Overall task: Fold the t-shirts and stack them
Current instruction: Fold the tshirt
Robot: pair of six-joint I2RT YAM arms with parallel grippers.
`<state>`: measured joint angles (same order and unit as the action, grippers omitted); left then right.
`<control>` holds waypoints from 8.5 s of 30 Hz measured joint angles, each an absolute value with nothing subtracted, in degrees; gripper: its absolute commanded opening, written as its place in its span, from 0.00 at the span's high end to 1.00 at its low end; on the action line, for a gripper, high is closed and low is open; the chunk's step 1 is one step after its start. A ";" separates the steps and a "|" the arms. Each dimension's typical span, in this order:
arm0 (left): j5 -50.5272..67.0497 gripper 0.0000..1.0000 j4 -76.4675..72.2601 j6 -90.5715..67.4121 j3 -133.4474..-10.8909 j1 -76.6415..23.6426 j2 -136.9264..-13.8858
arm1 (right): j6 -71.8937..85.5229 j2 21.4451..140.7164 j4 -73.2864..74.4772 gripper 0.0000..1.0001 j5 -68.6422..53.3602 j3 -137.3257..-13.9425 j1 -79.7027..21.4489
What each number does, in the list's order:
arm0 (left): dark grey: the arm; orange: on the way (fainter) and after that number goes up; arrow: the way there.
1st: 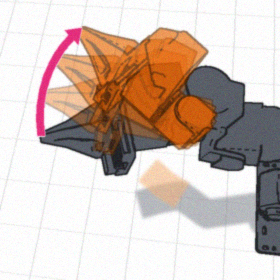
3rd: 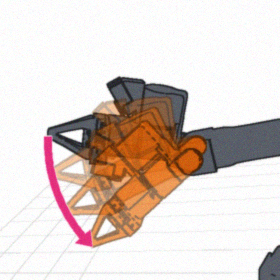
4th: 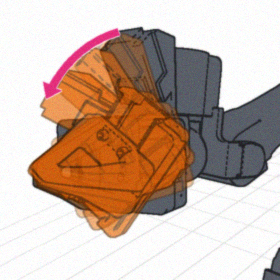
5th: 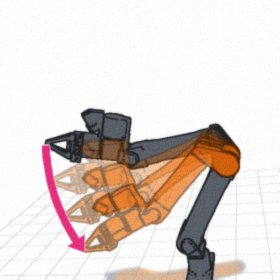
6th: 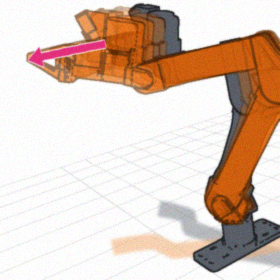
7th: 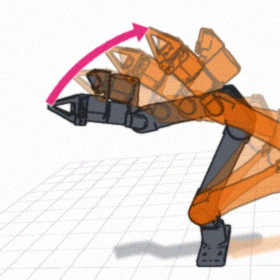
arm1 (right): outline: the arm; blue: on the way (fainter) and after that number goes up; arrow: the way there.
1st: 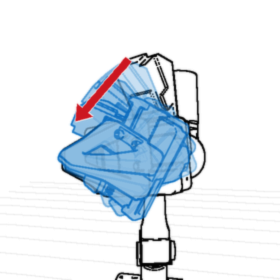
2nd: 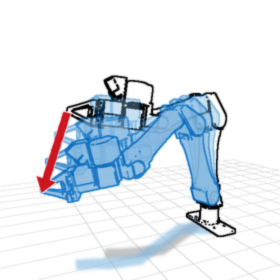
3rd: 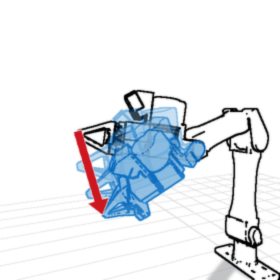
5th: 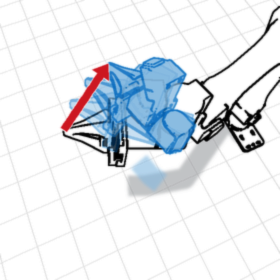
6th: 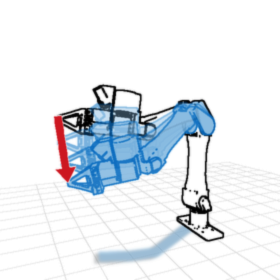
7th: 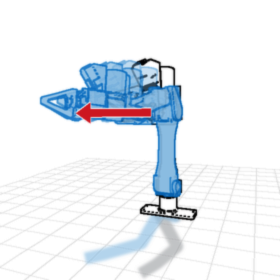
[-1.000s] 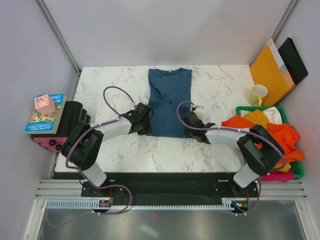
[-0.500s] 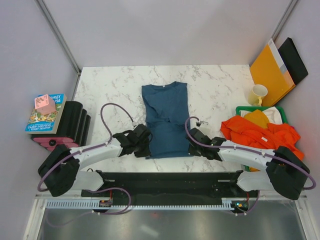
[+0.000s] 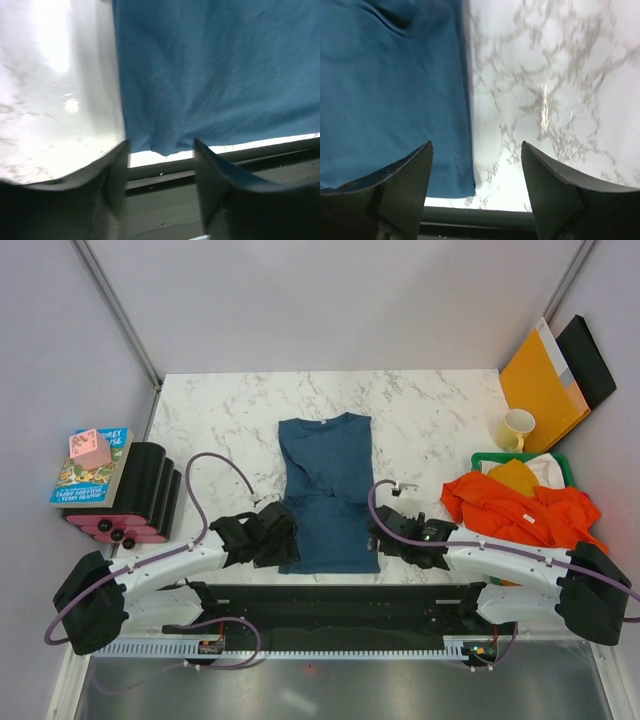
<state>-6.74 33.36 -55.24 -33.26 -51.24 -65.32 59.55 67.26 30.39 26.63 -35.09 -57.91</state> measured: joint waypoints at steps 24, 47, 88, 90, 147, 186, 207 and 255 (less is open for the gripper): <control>-14.46 0.98 32.93 -52.90 -38.79 -51.24 -67.96 | 43.62 90.80 19.99 1.00 32.58 -51.53 -51.35; -15.11 0.57 32.51 -54.17 -32.73 -51.27 -57.45 | 37.45 75.66 15.44 0.39 32.40 -52.47 -44.45; -16.34 0.58 32.45 -64.51 -28.23 -60.14 -62.48 | 57.25 65.23 27.81 0.41 31.73 -32.42 -60.80; -16.25 0.58 31.90 -64.51 -28.18 -60.23 -63.79 | 57.23 65.56 27.81 0.41 31.70 -32.42 -60.93; -20.38 0.98 40.14 -64.20 -41.87 -63.88 -58.57 | 69.25 67.96 38.98 1.00 39.35 -43.22 -78.32; -18.72 0.98 28.93 -34.02 -86.85 -28.36 -103.22 | 34.65 110.96 19.40 1.00 33.98 -86.08 -31.92; -14.68 0.98 28.64 -33.65 -100.71 -21.17 -119.31 | 32.29 132.92 18.28 0.42 23.27 -113.82 -26.61; -1.02 0.75 20.64 -35.86 -81.23 -28.80 -116.84 | 40.21 115.77 4.32 1.00 15.70 -73.19 -31.77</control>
